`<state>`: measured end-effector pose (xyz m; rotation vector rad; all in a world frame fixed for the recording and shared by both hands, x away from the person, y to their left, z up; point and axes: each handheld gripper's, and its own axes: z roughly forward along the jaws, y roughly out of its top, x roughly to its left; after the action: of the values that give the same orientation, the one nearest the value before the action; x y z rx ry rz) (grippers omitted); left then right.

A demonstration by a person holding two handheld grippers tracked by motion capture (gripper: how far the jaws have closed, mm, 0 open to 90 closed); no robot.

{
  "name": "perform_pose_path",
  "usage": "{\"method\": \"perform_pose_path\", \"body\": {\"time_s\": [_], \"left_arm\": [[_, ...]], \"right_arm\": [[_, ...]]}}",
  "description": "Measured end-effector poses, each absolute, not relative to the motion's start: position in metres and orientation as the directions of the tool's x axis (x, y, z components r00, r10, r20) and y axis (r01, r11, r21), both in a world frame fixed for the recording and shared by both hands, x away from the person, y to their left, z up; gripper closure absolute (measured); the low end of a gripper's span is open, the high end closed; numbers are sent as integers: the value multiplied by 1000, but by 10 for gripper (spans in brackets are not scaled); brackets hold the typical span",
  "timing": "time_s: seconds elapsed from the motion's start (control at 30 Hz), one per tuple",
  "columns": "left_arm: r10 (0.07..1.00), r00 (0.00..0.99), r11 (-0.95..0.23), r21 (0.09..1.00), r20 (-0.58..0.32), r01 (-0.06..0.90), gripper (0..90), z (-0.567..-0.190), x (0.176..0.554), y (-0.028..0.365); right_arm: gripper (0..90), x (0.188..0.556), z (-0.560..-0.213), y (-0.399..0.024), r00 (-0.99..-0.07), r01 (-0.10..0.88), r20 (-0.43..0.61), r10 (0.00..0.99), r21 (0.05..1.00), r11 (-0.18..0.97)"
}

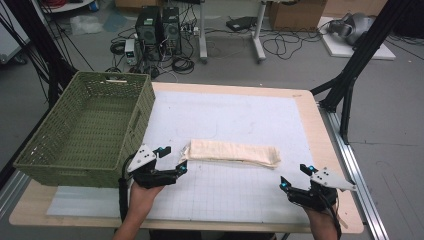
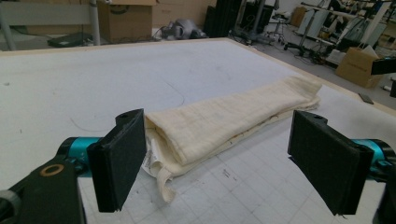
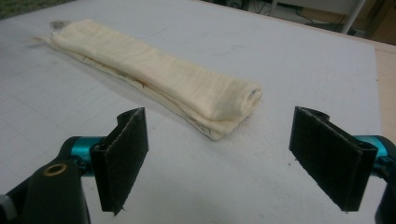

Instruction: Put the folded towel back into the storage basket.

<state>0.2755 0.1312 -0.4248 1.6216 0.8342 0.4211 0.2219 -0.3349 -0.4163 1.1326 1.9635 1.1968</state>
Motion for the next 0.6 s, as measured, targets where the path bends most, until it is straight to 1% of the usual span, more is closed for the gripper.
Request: {"method": "perform_pose_path", "body": {"time_s": [0.13, 0.23, 0.37, 0.6], "left_arm": [[726, 667, -44, 956, -170, 291, 207, -423, 279, 127], [733, 654, -30, 952, -186, 304, 207, -419, 287, 125], [714, 662, 9, 948, -229, 318, 192, -413, 295, 122], [719, 665, -9, 954, -201, 298, 190, -399, 302, 118]], "right_arm": [[182, 220, -415, -337, -469, 368, -34, 882, 901, 231], [181, 217, -413, -339, -467, 348, -60, 882, 905, 246], [179, 217, -413, -338, -468, 347, -58, 882, 906, 244], [162, 216, -411, -339, -464, 345, -47, 885, 910, 229]]}}
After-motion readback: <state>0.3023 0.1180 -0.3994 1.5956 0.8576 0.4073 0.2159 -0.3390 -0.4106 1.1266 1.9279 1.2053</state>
